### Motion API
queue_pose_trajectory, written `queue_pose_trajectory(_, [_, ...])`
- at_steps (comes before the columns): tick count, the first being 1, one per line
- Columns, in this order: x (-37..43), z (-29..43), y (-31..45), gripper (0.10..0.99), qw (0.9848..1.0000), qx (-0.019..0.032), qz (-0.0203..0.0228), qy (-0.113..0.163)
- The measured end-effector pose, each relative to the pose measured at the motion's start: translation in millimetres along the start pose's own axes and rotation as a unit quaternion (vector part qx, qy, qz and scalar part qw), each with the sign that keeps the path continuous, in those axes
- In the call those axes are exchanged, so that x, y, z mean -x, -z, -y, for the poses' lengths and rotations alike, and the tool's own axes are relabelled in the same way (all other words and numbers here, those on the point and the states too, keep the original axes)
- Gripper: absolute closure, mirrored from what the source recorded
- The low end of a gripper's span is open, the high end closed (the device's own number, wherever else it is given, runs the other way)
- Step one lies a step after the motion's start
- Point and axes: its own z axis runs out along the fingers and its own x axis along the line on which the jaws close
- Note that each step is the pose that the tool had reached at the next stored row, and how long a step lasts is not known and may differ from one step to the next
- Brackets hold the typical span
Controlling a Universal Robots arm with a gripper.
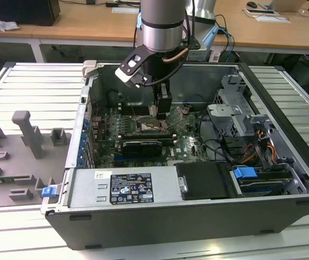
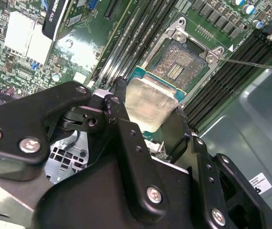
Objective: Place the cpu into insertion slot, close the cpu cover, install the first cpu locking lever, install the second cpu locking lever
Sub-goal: 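Place the cpu into insertion slot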
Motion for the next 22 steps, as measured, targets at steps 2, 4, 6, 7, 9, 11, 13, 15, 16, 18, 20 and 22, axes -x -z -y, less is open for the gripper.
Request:
queue_pose_trajectory(2, [0.0,0.7,-0.6,0.549,0.9998,0.0003,0.0013,-0.018])
queue_pose_trajectory(4, [0.0,1.5,-1.1,0.549,0.9994,0.0007,0.0024,-0.035])
queue_pose_trajectory(6, [0.0,2.0,-1.4,0.549,0.9994,0.0007,0.0024,-0.035])
queue_pose_trajectory(7, [0.0,2.2,-1.7,0.549,0.9994,0.0007,0.0024,-0.035])
queue_pose_trajectory(9, [0.0,2.4,-2.1,0.549,0.9994,0.0007,0.0024,-0.035])
queue_pose_trajectory(11, [0.0,2.7,-2.5,0.549,0.9994,0.0007,0.0024,-0.035])
queue_pose_trajectory(13, [0.0,3.0,-2.9,0.549,0.9994,0.0007,0.0024,-0.035])
queue_pose_trajectory(15, [0.0,3.4,-3.3,0.549,0.9994,0.0007,0.0024,-0.035])
queue_pose_trajectory(16, [0.0,3.5,-3.4,0.549,0.9994,0.0007,0.0024,-0.035])
queue_pose_trajectory(18, [0.0,4.4,-3.7,0.549,0.9994,0.0007,0.0024,-0.035])
queue_pose_trajectory(20, [-0.1,8.1,-5.0,0.549,0.9994,0.0008,0.0023,-0.035])
queue_pose_trajectory(22, [-0.4,9.5,-7.1,0.549,0.9994,0.0007,0.0024,-0.035])
